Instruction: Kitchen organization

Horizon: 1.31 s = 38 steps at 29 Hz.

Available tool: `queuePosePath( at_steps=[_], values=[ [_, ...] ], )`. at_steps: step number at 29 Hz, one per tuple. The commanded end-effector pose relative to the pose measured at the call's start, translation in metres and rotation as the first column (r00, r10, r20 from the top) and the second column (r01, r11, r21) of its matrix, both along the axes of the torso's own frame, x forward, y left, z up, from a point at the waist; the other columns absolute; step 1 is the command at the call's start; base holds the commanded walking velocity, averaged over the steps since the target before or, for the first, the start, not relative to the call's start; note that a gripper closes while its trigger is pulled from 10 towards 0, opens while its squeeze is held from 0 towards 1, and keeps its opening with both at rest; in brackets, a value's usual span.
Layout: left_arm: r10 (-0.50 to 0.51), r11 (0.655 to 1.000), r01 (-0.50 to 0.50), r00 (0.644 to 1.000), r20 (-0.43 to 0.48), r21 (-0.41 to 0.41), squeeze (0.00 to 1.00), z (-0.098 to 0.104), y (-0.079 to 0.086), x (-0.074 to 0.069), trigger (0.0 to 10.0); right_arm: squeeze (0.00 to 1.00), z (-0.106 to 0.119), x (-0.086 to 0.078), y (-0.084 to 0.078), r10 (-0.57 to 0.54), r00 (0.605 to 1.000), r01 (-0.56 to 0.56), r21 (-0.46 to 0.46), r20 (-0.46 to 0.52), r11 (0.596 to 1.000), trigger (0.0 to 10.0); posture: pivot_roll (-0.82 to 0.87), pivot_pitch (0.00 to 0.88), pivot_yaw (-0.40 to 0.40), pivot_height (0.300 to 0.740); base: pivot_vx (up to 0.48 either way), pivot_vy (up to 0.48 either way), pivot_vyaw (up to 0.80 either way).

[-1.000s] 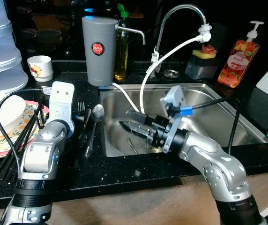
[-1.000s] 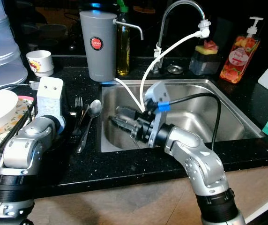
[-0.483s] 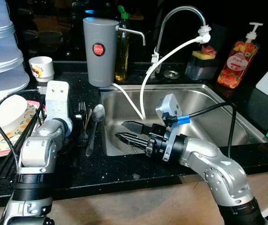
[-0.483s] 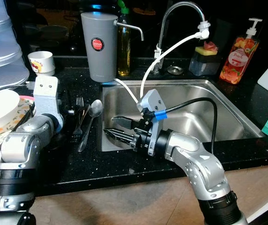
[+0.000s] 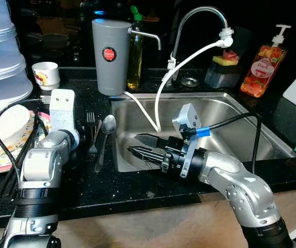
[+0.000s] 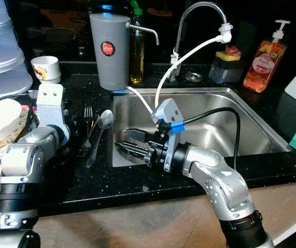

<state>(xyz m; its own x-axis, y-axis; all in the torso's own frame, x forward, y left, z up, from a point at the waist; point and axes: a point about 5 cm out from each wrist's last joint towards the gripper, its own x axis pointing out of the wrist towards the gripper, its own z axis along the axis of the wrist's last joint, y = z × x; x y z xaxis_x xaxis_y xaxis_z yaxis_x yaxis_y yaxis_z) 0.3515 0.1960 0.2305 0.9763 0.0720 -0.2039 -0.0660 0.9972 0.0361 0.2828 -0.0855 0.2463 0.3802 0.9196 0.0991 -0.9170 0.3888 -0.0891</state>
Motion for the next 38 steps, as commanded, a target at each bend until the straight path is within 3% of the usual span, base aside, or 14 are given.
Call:
queuePosePath(
  at_steps=[1,8,17,25,29,30,31,32,33,34,35,38],
  values=[
    [0.008,1.0,-0.008,1.0,0.009,-0.003,0.0,0.002,0.002,0.001,0.0,0.0,0.002,0.0,0.0,0.004,1.0,-0.004,-0.006,0.009,1.0,10.0,-0.04,0.052,-0.045,0.74,0.0,0.0,0.0],
    [0.029,0.999,-0.03,0.998,0.051,0.025,0.0,0.012,0.005,0.002,0.0,0.0,0.002,0.0,0.0,0.001,1.0,-0.001,0.001,0.007,1.0,10.0,-0.03,0.052,-0.045,0.74,0.0,0.0,0.0],
    [-0.011,0.996,-0.012,0.969,0.247,0.091,0.0,0.052,-0.005,0.002,0.0,0.0,0.006,0.002,-0.003,-0.006,1.0,0.006,0.025,0.003,1.0,10.0,-0.04,0.054,-0.046,0.74,0.0,0.0,0.0],
    [0.026,0.998,-0.035,0.985,0.168,0.053,0.0,0.04,-0.009,0.004,0.0,0.0,0.006,0.002,-0.003,-0.007,1.0,0.007,0.028,0.004,1.0,10.0,-0.03,0.05,-0.046,0.74,0.0,0.0,0.0],
    [0.014,0.993,-0.025,0.995,0.096,0.113,0.0,0.028,-0.014,0.003,0.0,0.0,0.007,0.002,-0.003,-0.003,1.0,0.003,0.026,0.006,1.0,10.0,-0.04,0.044,-0.045,0.74,0.0,0.0,0.0],
    [-0.004,0.994,-0.006,0.996,0.089,0.108,0.0,0.027,-0.018,0.004,5.6,0.0,0.007,0.002,-0.003,-0.003,1.0,0.002,0.026,0.006,1.0,10.0,-0.04,0.044,-0.045,0.74,0.0,0.0,0.0],
    [-0.017,0.995,0.009,0.996,0.084,0.102,0.0,0.026,-0.02,0.004,5.6,0.0,0.007,0.002,-0.003,-0.002,1.0,0.002,0.026,0.006,1.0,10.0,-0.04,0.044,-0.045,0.74,0.0,0.0,0.0],
    [-0.033,0.996,0.025,0.995,0.098,0.083,0.0,0.026,-0.023,0.004,10.0,0.0,0.007,0.002,-0.003,-0.002,1.0,0.002,0.025,0.006,1.0,10.0,-0.04,0.039,-0.046,0.74,0.0,0.0,0.0],
    [-0.092,0.994,0.085,0.988,0.124,0.066,0.57,0.029,-0.033,0.004,10.0,0.0,0.006,0.001,-0.003,-0.001,1.0,0.001,0.024,0.006,1.0,10.0,-0.04,0.037,-0.046,0.74,0.0,0.0,0.0],
    [-0.132,0.99,0.125,0.981,0.144,0.057,0.57,0.031,-0.039,0.003,10.0,0.0,0.006,0.001,-0.003,0.0,1.0,0.0,0.024,0.006,1.0,10.0,-0.04,0.036,-0.046,0.74,0.0,0.0,0.0],
    [-0.162,0.986,0.156,0.975,0.153,0.054,1.0,0.032,-0.044,0.002,10.0,0.0,0.006,0.001,-0.003,0.001,1.0,-0.001,0.024,0.006,1.0,10.0,-0.04,0.035,-0.044,0.74,0.0,0.0,0.0],
    [-0.176,0.984,0.169,0.973,0.152,0.054,1.0,0.033,-0.049,0.002,10.0,0.0,0.006,0.001,-0.003,0.002,1.0,-0.002,0.023,0.007,1.0,10.0,-0.04,0.032,-0.044,0.74,0.0,0.0,0.0]
  ],
)
